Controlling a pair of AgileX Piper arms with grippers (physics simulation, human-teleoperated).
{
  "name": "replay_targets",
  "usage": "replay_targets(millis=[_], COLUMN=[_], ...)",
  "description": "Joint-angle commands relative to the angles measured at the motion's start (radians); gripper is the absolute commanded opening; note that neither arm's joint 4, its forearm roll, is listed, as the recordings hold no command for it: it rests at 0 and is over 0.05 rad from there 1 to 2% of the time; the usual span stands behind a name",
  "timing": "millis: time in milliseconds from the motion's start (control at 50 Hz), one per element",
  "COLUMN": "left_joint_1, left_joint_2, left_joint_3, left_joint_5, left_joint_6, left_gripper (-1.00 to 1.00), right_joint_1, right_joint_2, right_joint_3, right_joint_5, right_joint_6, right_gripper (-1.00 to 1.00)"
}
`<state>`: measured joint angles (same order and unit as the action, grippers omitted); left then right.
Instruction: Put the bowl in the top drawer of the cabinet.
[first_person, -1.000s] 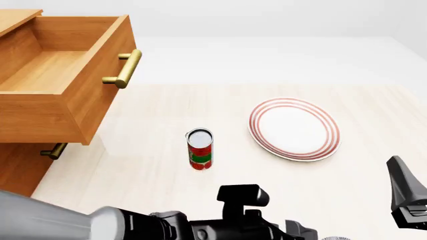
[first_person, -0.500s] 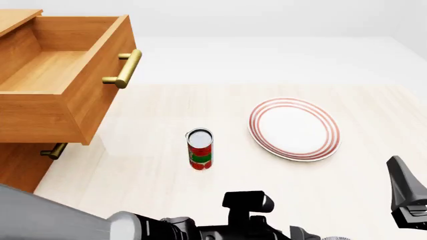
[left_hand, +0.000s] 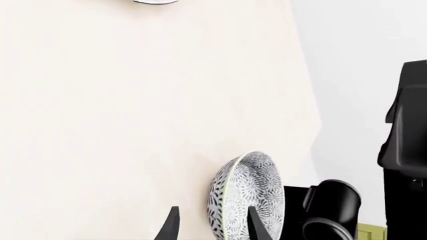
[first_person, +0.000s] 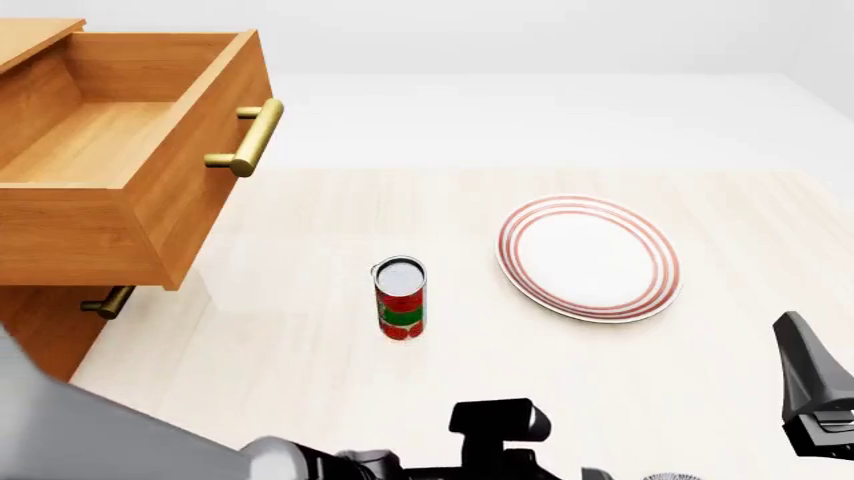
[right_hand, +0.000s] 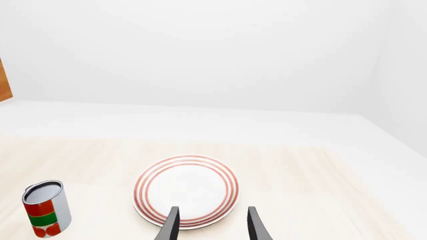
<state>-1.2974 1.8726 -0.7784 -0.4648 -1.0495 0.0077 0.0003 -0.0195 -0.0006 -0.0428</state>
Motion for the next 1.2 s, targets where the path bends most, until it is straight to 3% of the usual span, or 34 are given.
replay_targets(millis=[20, 1200], left_joint_1=[-0.012, -0.057], left_joint_2=[0.03, 0.133], left_joint_3=[-0.008, -0.059], left_joint_5=[-0.009, -0.033], left_joint_6=[-0.022, -0.072], left_gripper=[1.0, 1.0], right_joint_1=[0.0, 0.0], right_joint_2=[0.0, 0.0], right_joint_3=[0.0, 0.0], right_joint_5=[0.0, 0.0], right_joint_6=[0.0, 0.0], right_gripper=[1.0, 1.0])
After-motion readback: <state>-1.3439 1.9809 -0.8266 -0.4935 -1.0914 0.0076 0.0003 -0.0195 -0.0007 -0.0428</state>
